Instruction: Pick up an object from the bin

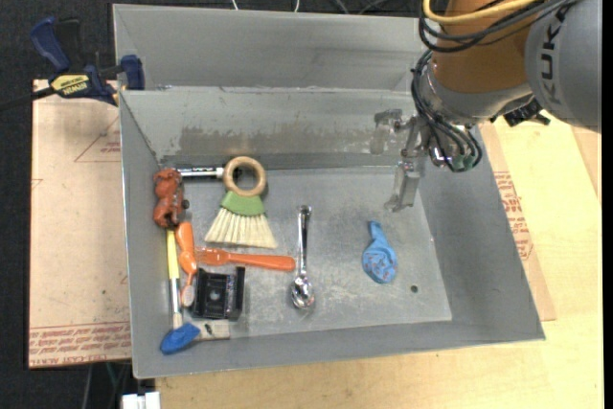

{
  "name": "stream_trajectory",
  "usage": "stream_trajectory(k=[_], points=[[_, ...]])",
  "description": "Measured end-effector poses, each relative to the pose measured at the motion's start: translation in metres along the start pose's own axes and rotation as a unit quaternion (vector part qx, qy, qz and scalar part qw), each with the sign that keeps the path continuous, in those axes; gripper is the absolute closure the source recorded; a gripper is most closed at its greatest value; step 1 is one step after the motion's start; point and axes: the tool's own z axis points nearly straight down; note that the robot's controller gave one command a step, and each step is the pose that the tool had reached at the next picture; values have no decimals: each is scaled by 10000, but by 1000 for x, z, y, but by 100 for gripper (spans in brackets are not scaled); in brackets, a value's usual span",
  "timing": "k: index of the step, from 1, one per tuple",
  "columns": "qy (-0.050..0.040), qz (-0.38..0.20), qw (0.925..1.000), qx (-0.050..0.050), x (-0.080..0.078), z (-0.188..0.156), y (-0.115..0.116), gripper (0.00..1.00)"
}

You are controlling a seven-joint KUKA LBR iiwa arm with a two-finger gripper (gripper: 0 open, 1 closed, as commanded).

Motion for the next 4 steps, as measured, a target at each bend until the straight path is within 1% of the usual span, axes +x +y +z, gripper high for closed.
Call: stream_trajectory(k=[1,2,3,4], points=[[-34,-4,10000,3,-1,-4,0,0],[-66,-1571,9876,11,8,50,-19,0],[-39,-3525,9358,8,44,61,-47,0],[-43,-4730,8811,16,56,74,-36,0]])
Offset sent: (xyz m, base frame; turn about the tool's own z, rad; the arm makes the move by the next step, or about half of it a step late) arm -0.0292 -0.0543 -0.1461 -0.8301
